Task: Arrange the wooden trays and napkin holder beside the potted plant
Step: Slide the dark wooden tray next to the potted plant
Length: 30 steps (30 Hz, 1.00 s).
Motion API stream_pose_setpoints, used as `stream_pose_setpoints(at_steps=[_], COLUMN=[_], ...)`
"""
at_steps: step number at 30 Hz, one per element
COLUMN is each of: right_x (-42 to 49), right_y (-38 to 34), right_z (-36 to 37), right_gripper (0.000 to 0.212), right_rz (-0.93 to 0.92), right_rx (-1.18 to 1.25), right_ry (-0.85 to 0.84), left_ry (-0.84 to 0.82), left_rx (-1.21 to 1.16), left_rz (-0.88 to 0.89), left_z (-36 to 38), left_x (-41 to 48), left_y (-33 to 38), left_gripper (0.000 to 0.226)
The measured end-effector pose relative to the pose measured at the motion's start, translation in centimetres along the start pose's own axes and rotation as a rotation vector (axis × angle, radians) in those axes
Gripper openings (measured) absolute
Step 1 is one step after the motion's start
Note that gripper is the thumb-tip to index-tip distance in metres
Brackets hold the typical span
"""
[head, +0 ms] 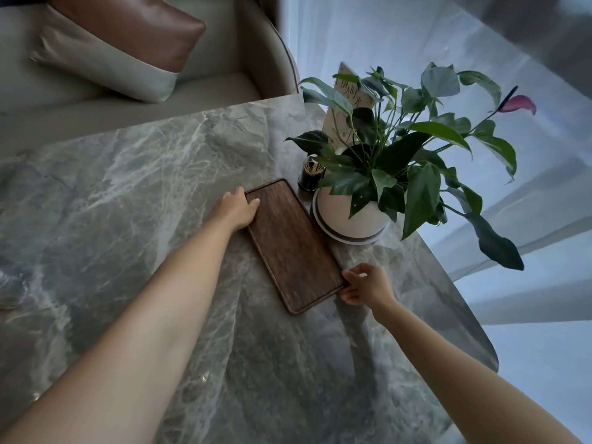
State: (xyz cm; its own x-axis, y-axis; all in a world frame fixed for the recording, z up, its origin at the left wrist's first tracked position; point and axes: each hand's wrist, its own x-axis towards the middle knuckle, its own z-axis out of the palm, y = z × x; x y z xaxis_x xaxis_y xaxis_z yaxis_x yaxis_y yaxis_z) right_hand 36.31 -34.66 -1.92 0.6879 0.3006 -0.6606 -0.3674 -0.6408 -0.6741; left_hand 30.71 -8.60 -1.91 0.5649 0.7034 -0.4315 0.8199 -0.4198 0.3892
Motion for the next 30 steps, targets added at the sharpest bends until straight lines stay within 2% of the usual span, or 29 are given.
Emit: stream_pose_setpoints(at_steps=[13, 20, 24, 26, 30], right_x=[1.0, 0.2, -1.2, -2.3, -4.9], right_y=[0.0, -0.6, -1.2, -1.7, -3.1], right_z=[-0.4, -0.3, -0.1, 0.0, 1.3], right_gripper=[0.010, 0.017, 0.030, 0.034, 0.042], right_rz=[-0.001, -0.029, -0.154, -0.249, -0.373], right_rx=[-0.073, -0.218, -0.461, -0.585, -0.685], right_ry=[-0.015, -0.014, 0.101, 0.176, 0.150], left_ry=[-0.036, 0.033, 0.179, 0.199, 0.242], left_rx=[0.023, 0.094, 0.217, 0.277, 0.290], left_rz=[0.042, 0.092, 0.163, 0.176, 0.164], left_z=[1.1, 1.3, 0.9, 0.7, -0.6], left_x=[1.6, -0.1, -3.4, -4.9, -8.9], left_y=[0.7, -0.1, -1.7, -3.1, -6.6], left_gripper=[0.054, 0.059, 0.059, 0.061, 0.061])
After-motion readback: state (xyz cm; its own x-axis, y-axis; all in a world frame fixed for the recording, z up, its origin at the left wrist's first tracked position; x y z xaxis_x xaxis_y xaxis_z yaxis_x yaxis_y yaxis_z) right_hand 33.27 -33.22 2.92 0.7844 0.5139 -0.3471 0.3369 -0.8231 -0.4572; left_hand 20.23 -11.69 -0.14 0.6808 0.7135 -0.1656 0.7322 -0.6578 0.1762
